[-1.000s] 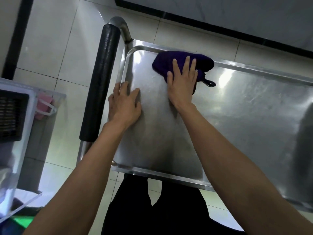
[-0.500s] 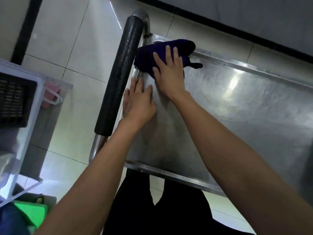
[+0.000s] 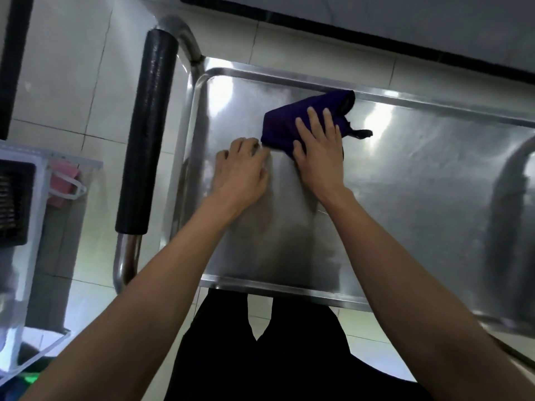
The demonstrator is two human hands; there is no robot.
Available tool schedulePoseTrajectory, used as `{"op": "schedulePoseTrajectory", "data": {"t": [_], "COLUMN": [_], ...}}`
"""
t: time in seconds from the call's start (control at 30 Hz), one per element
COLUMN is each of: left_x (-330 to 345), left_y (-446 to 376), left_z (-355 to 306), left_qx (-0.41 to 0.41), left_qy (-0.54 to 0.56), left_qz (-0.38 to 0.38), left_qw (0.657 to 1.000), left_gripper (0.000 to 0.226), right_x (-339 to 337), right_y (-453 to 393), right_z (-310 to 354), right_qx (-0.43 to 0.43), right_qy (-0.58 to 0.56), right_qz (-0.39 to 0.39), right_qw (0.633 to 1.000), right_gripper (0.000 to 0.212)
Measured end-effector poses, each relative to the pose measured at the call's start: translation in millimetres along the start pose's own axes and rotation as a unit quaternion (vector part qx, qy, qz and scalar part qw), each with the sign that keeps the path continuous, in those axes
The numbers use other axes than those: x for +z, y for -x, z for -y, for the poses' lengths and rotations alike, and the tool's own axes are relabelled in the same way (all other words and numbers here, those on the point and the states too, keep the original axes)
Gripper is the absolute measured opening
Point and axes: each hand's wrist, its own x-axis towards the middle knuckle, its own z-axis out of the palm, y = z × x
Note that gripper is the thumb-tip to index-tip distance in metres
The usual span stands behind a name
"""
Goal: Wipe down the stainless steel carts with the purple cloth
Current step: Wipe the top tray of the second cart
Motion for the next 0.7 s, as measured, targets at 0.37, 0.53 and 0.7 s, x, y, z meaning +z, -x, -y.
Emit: {"op": "schedulePoseTrajectory", "data": {"t": [0.37,0.53,0.7], "left_x": [17.0,17.3,15.5], "left_y": [-8.0,-3.6,4.5], "left_z": [-58.7,-55.5,-40.0], "left_qx": [0.015,0.022,0.049], "left_qy": [-0.017,-0.036,-0.005], "left_qz": [0.053,0.062,0.045], "left_qw": [0.998,0.997,0.998], "left_gripper": [0.04,0.048,0.055], "right_x": [-20.2,-17.6,-9.1], "right_y": [67.3,69.1,65.5], "right_z": [-112.6,-105.8,-76.5], "right_qx": [0.129,0.13,0.103], "right_qy": [-0.012,-0.023,-0.005], "right_qz": [-0.042,-0.046,-0.023], "right_qw": [0.991,0.99,0.994], "right_gripper": [0.049,0.047,0.049]}}
